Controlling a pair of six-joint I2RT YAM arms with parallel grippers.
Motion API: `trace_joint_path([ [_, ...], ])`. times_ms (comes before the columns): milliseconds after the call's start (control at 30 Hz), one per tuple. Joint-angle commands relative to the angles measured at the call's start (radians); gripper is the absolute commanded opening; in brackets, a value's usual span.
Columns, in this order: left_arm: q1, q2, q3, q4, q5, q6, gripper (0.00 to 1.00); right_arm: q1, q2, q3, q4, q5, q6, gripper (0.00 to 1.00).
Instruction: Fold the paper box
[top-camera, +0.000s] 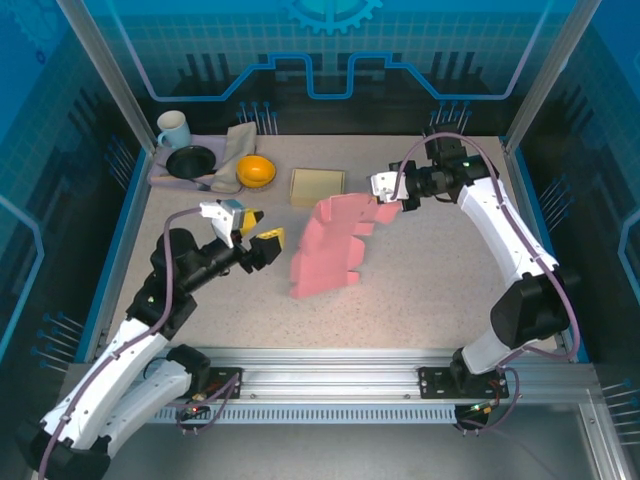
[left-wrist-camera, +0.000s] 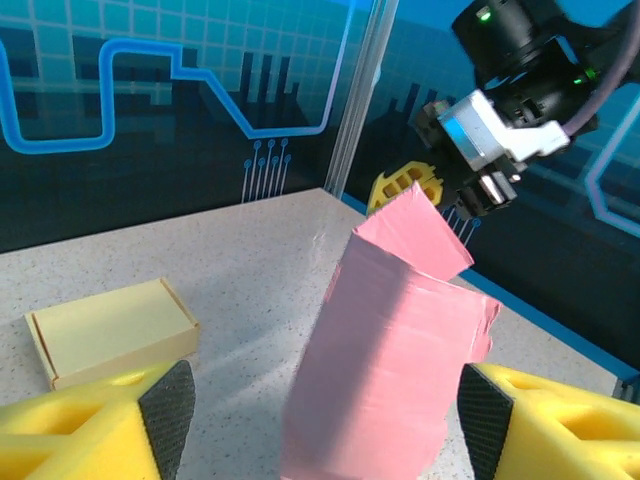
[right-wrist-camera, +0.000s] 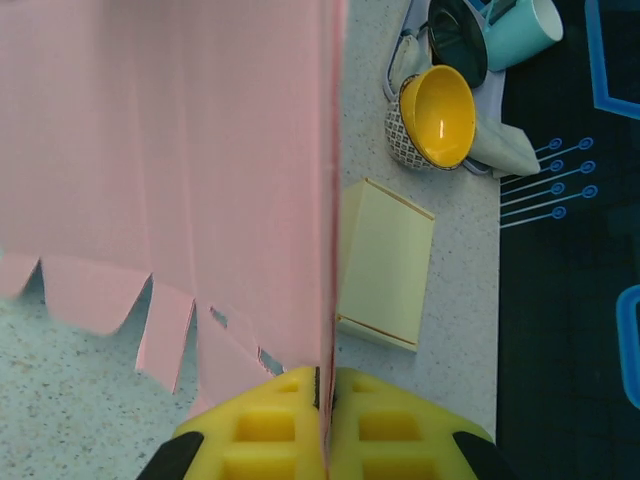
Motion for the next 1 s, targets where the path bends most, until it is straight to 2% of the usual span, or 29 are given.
trace_joint_path([
  [0, -0.003, 0.074, 0.036, -0.013, -0.025, 0.038, 0.72, 0.041, -0.054, -0.046, 0.078, 0.054, -0.019, 0.0],
  [167, -0.004, 0.159, 0.046, -0.006, -0.013, 0.066, 0.71, 0.096, -0.112, -0.193, 0.296, 0.151, -0.011, 0.0],
  [233, -0.004, 0.181, 0.031, 0.001, -0.025, 0.069, 0.7, 0.122, -0.123, -0.272, 0.374, 0.18, -0.056, 0.0],
  [533, -0.003, 0.21, -0.137, 0.165, -0.07, -0.036, 0.68, 0.211, 0.008, -0.337, 0.464, 0.33, -0.092, 0.0],
  [800, -0.005, 0.238, -0.255, 0.213, -0.082, -0.073, 0.63, 0.216, 0.097, -0.37, 0.546, 0.375, -0.097, 0.0],
  [967, -0.004, 0.242, -0.302, 0.233, -0.102, -0.098, 0.63, 0.216, 0.113, -0.451, 0.688, 0.41, -0.101, 0.0],
])
